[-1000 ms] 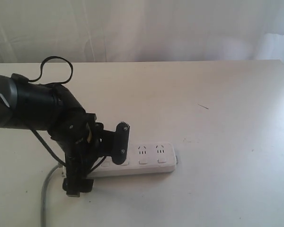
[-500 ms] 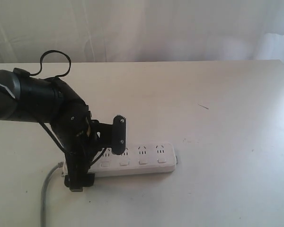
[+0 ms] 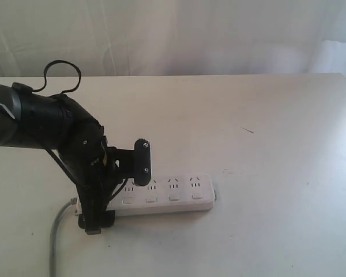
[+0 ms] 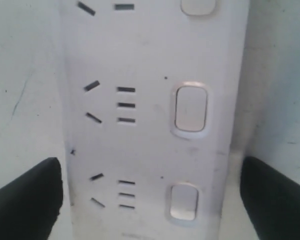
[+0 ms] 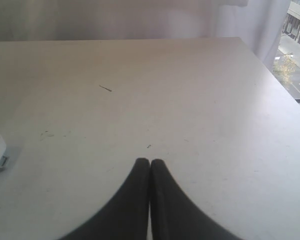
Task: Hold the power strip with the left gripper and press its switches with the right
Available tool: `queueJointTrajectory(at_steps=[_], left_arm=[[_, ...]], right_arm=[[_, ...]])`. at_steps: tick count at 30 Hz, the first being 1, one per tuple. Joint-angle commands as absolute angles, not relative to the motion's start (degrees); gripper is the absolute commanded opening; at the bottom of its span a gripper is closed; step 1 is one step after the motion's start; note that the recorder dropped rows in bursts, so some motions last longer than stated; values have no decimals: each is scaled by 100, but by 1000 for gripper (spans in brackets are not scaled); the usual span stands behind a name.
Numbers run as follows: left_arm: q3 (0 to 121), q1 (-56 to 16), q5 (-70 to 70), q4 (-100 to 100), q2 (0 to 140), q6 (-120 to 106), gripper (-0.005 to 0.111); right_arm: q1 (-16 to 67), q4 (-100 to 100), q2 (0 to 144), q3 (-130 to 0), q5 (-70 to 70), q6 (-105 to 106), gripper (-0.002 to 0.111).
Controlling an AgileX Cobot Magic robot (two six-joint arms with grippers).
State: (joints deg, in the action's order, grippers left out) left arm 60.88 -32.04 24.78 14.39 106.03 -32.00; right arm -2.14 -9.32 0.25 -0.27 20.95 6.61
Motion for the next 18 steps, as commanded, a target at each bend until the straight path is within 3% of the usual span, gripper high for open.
queueJointTrajectory(at_steps=[1, 2, 5, 6, 18], left_arm=[[5729, -3213, 2525, 1173, 10973, -3145, 67], [5729, -3213, 2485, 1173, 10973, -3145, 56], [5729, -3213, 2396, 1040, 10973, -3145, 7], [5729, -3213, 2330, 969, 10973, -3172, 1], [5729, -3213, 2253, 839, 10973, -3183, 0]], right_arm=[[-239, -961, 0, 0, 2042, 662, 0], [-239, -961, 0, 0, 2042, 662, 0], [-239, -961, 0, 0, 2042, 662, 0], [-239, -961, 0, 0, 2042, 662, 0], [-239, -961, 0, 0, 2042, 662, 0]])
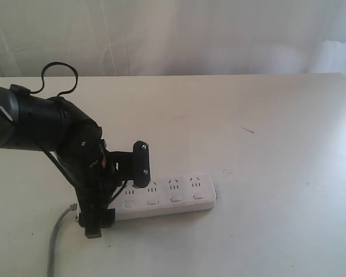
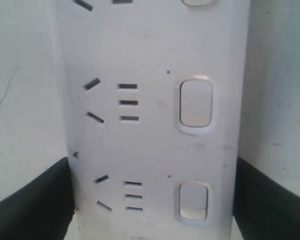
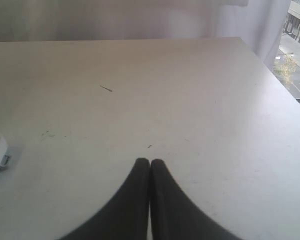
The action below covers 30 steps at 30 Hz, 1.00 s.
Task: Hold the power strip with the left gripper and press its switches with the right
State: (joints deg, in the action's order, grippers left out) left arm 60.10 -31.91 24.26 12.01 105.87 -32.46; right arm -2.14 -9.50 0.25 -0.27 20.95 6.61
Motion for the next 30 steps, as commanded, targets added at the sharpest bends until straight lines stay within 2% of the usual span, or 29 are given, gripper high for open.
queueJointTrajectory(at_steps=[1, 8, 19, 30], left_arm=[[5729, -3213, 2223, 839, 10973, -3183, 0], [5729, -3213, 1851, 748, 10973, -3183, 0], [5729, -3213, 2007, 748, 10973, -3183, 0], [5729, -3213, 2095, 748, 10973, -3196, 0]], right_arm=[[-239, -961, 0, 0, 2042, 662, 0], [-239, -961, 0, 0, 2042, 662, 0], [-239, -924, 0, 0, 2005, 694, 0], [-239, -286, 0, 0, 884, 1784, 0]])
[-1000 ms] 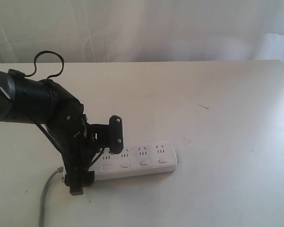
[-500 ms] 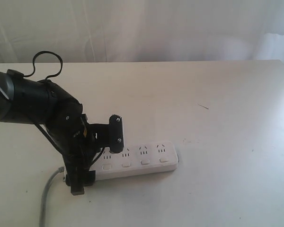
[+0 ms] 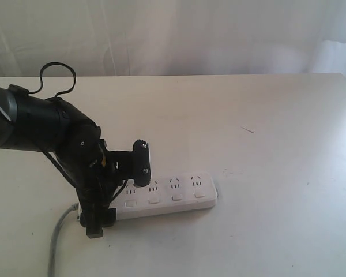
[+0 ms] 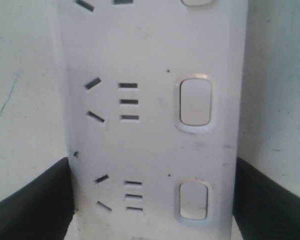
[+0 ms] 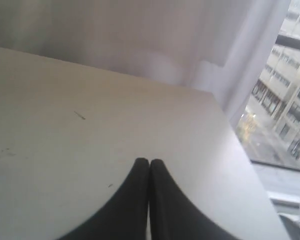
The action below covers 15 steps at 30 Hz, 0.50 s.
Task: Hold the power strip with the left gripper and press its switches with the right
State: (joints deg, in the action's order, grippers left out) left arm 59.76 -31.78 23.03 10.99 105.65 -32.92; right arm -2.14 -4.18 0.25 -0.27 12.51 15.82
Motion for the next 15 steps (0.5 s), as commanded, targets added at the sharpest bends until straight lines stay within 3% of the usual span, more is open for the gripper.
queueJointTrajectory(at_steps=[1, 4, 9, 15], left_arm=[[5729, -3213, 2095, 748, 10973, -3196, 0], [5729, -3213, 2095, 748, 10973, -3210, 0], [5729, -3213, 2061, 748, 10973, -3305, 0], [5729, -3213, 2040, 748, 10973, -3305, 0]], right_arm=[[-239, -273, 0, 0, 850, 1784, 0], [-239, -457, 0, 0, 406, 1584, 0], [-239, -2126, 0, 0, -919, -640, 0], [-239, -2278, 0, 0, -1622, -2185, 0]])
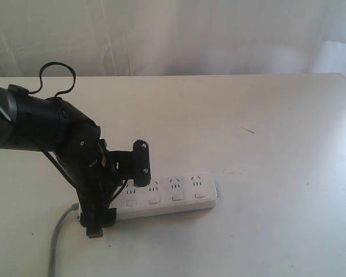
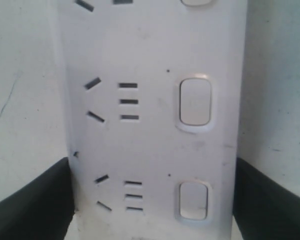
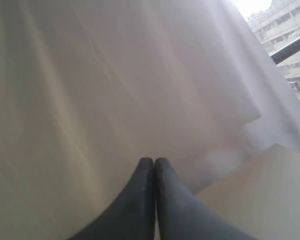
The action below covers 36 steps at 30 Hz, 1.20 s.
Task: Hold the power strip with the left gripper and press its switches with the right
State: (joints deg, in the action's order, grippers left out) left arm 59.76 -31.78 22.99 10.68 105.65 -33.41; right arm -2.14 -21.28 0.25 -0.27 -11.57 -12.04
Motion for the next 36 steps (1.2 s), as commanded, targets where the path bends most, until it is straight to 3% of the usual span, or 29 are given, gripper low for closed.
queueJointTrajectory(at_steps=[1, 9, 13, 15, 26, 36], left_arm=[[5729, -3213, 2040, 748, 10973, -3305, 0], [5729, -3213, 2033, 731, 10973, -3305, 0], [5729, -3213, 1998, 687, 10973, -3305, 0], [5729, -3213, 1998, 687, 10973, -3305, 0], [5729, -3429, 1943, 686, 10973, -3355, 0], [5729, -3666, 1727, 699, 10973, -3687, 0]], right_arm=[[-239, -2289, 0, 0, -1665, -2328, 0], [-239, -2313, 0, 0, -2102, -3141, 0], [-239, 1265, 0, -463, -1471, -3254, 0], [-239, 3371, 133, -873, -973, -4359, 0], [-239, 9735, 2617, -2619, -3344, -8442, 0], [-220, 9995, 3760, -2970, -3628, -8093, 0]])
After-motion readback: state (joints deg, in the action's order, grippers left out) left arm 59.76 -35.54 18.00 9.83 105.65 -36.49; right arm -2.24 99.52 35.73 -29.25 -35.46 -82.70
